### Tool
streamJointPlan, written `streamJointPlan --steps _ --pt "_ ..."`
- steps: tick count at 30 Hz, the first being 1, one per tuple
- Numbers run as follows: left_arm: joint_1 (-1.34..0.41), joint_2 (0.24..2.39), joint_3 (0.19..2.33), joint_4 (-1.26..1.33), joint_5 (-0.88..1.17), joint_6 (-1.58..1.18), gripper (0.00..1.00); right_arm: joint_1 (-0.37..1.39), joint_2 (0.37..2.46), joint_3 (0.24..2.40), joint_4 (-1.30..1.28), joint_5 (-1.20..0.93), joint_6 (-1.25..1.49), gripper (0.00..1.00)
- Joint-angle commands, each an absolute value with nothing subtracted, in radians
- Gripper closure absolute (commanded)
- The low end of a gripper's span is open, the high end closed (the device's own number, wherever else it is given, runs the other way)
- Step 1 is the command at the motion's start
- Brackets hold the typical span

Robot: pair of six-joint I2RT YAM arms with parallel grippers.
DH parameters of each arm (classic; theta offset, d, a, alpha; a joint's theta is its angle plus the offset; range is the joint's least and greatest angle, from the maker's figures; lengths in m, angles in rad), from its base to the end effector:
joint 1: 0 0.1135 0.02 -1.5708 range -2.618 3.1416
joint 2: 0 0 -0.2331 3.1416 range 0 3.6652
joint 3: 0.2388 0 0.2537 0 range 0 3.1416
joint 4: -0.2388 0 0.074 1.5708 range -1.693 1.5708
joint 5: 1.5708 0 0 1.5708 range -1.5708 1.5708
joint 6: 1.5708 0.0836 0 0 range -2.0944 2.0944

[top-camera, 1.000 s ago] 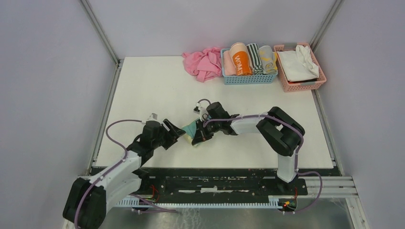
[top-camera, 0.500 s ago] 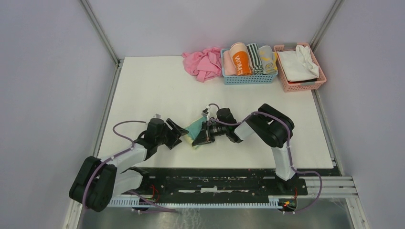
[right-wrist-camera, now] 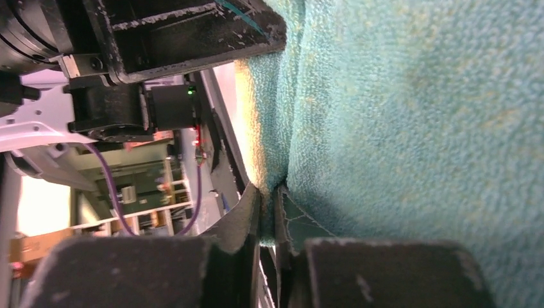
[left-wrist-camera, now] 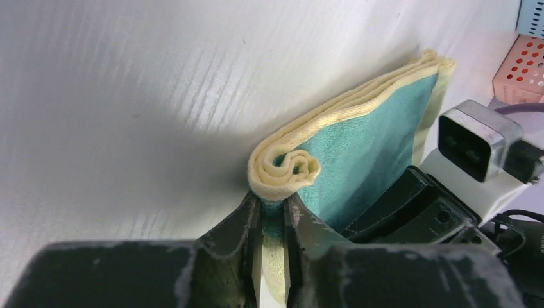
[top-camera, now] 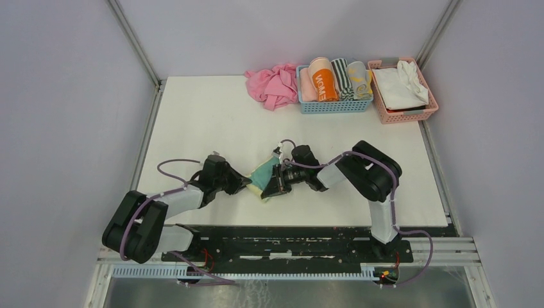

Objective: Roll the towels
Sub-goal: Roll the towel at the center of the board.

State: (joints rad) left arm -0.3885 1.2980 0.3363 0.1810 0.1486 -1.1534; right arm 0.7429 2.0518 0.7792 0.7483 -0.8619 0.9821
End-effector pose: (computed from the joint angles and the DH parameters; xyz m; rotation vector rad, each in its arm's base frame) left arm 0.2348 -0.1095 0.0599 -0.8732 2.3818 -0.8721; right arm 0.2287 0.2962 0.0379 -0.3515 2.5004 1.7993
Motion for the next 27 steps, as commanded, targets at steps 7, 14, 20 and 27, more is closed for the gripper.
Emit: streamJointPlan --steps 7,14,20,27 --pt "-0.435 1.214 0.413 0.016 -0.019 -1.154 0.97 0.812 1.694 0.920 -0.060 -0.556 0.400 0.54" --pt "-0.473 1.188 0.422 -0.077 -0.071 -1.211 0.97 1.038 1.563 1.008 -0.267 -0.010 0.206 0.50" --pt "-0.487 1.153 0.412 -0.117 -0.096 -1.273 0.97 1.222 1.609 1.059 -0.231 0.337 0.147 0.50" --pt "-0.494 1.131 0.407 -0.133 -0.099 -1.315 0.97 1.350 1.740 1.135 -0.171 0.476 0.071 0.47"
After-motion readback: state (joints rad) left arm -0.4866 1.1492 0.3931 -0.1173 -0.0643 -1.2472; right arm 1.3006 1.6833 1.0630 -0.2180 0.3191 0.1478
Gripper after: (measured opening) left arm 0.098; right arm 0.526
